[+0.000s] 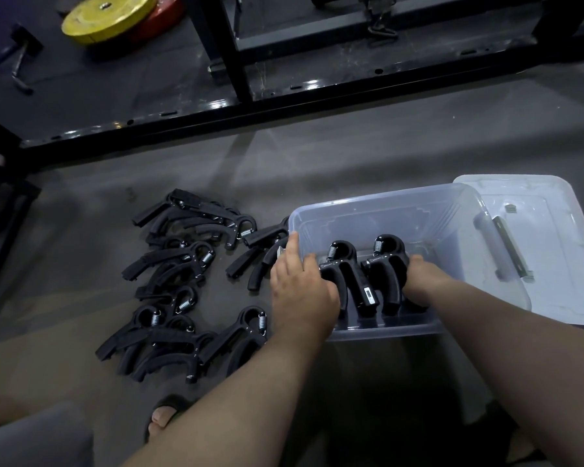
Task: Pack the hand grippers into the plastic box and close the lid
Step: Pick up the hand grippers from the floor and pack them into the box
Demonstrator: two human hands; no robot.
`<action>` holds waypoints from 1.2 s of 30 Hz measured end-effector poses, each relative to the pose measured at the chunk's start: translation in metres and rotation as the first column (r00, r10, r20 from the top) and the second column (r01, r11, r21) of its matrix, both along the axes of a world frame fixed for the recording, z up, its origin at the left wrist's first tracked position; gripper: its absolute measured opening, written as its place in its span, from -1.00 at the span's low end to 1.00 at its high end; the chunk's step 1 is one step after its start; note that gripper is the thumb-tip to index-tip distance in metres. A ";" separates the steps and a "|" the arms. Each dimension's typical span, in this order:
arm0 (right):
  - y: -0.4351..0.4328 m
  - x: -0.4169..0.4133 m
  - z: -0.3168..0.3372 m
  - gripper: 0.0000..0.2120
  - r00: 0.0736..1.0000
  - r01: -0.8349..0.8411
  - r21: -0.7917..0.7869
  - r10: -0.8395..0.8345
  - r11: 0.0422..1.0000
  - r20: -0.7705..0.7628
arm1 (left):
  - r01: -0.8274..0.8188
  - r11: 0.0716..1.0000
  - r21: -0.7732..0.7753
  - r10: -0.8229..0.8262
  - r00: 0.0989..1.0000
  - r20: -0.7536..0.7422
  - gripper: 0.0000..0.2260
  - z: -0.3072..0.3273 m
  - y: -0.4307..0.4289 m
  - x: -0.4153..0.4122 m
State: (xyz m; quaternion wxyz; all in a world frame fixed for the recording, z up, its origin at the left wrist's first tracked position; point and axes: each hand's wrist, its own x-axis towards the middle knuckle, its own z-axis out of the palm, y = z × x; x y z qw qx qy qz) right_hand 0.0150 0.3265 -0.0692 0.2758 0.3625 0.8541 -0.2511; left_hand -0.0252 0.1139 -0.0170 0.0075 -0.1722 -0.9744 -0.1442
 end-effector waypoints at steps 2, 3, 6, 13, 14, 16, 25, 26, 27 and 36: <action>0.000 0.000 -0.001 -0.46 1.000 0.012 -0.010 -0.012 1.000 -0.001 | -0.001 1.000 0.006 0.001 1.000 0.006 -0.64 0.001 0.001 0.000; 0.000 0.000 -0.002 -0.45 1.000 0.023 -0.016 -0.023 1.000 -0.004 | -0.002 1.000 0.010 0.002 1.000 0.007 -0.64 0.001 0.001 0.000; 0.000 0.000 -0.004 -0.45 0.998 0.051 -0.037 -0.052 0.998 -0.021 | -0.009 1.000 0.014 0.009 1.000 -0.007 -0.63 0.002 0.001 -0.001; -0.001 0.002 -0.002 -0.48 1.000 0.028 -0.012 -0.028 1.000 -0.005 | -0.016 0.999 0.035 0.016 1.000 -0.007 -0.68 0.003 0.001 0.000; -0.001 0.002 -0.001 -0.46 1.000 0.024 0.000 -0.024 1.000 0.000 | -0.018 0.999 0.037 0.018 1.000 -0.003 -0.69 0.003 0.001 0.000; -0.001 0.002 -0.001 -0.42 1.000 0.011 0.024 -0.012 1.000 0.019 | -0.021 0.999 0.044 0.021 1.000 0.011 -0.69 0.004 0.002 0.000; -0.008 0.000 0.021 -0.26 0.999 0.030 0.051 -0.029 0.998 -0.025 | -0.018 0.992 0.123 0.015 1.000 0.023 -0.58 0.007 -0.001 0.000; -0.008 -0.002 0.028 -0.31 0.995 0.036 0.062 -0.030 0.997 -0.091 | -0.017 0.988 0.152 0.014 1.000 0.021 -0.50 0.008 -0.001 0.001; -0.008 -0.004 0.035 -0.38 0.981 0.044 0.073 -0.030 0.996 -0.189 | -0.023 0.981 0.193 0.016 0.999 0.038 -0.42 0.010 -0.002 0.001; -0.109 -0.050 0.092 -0.52 0.671 -0.200 0.024 0.155 0.980 -0.725 | -0.209 0.858 0.470 0.046 0.941 0.335 -0.52 0.000 -0.023 -0.004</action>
